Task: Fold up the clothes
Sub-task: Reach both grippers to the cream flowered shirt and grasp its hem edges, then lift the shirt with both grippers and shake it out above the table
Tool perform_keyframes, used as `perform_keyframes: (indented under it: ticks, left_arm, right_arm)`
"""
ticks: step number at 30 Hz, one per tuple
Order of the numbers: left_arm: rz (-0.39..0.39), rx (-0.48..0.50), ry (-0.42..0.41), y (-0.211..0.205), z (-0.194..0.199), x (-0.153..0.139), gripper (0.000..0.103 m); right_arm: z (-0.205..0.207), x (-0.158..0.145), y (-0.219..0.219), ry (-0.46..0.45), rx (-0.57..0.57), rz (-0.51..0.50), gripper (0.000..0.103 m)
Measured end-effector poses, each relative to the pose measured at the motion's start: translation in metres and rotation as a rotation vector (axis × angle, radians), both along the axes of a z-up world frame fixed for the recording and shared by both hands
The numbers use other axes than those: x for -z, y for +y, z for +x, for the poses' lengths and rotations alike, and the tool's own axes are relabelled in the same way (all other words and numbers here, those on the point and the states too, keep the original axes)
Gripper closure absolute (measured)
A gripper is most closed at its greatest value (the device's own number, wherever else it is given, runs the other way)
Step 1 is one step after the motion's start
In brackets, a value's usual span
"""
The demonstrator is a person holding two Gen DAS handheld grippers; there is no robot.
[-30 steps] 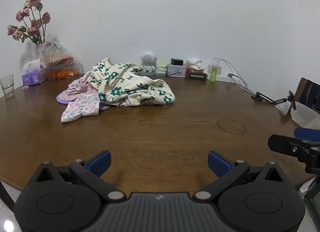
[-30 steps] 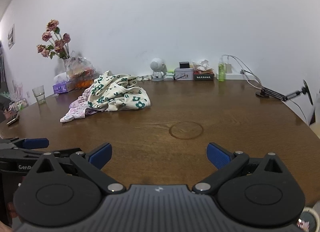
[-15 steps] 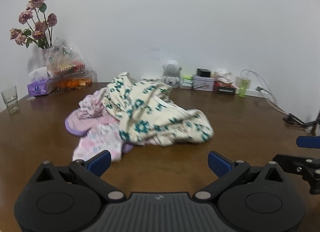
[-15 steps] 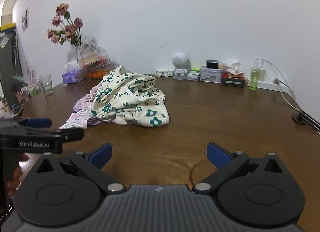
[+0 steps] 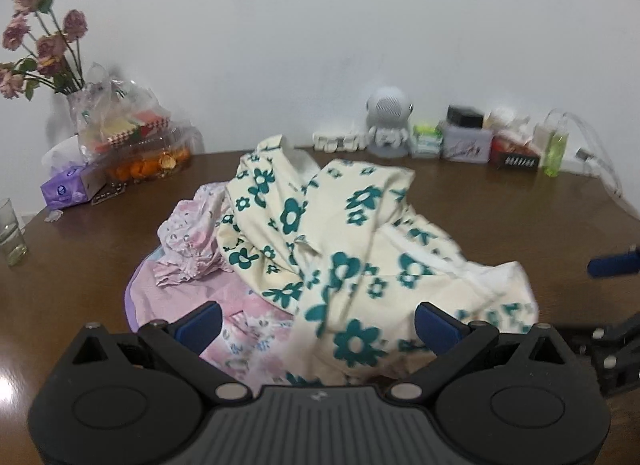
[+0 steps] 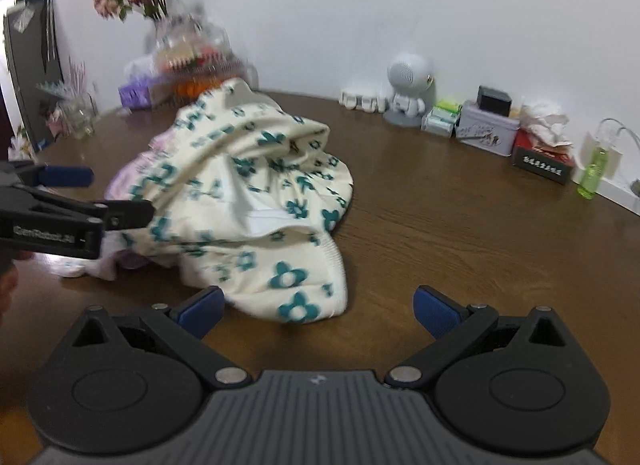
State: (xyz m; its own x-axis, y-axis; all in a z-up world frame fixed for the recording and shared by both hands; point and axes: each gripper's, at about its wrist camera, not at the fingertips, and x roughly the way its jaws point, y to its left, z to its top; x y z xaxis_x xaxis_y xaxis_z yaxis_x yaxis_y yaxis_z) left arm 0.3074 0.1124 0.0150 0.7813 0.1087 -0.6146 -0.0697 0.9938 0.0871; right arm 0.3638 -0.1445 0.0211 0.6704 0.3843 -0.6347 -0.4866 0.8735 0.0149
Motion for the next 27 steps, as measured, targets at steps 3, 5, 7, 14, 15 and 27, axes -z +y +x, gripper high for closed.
perform_keyframes:
  ticks: [3,5,7,14,15,27]
  left_arm:
    - [0.002,0.001,0.03,0.004,0.014,0.009,0.005]
    - [0.005,0.007,0.032,0.004,0.018,0.012,0.009]
    - [0.008,0.013,0.033,0.005,0.022,0.015,0.011]
    - [-0.01,0.058,0.051,0.006,0.03,0.018,0.036]
    - [-0.014,0.068,0.055,0.006,0.03,0.017,0.042]
    - [0.007,0.198,0.05,-0.009,0.021,-0.01,0.097]
  right_arm:
    - [0.025,0.008,0.005,0.026,-0.014,-0.02,0.0]
    - [0.037,0.012,0.006,0.047,-0.025,-0.01,0.001]
    - [0.044,0.014,0.007,0.061,-0.035,0.008,0.007]
    - [0.059,0.02,0.013,0.128,-0.101,0.044,0.039]
    - [0.059,0.019,0.014,0.133,-0.11,0.049,0.05]
    - [0.045,-0.003,0.002,0.147,-0.124,0.13,0.1]
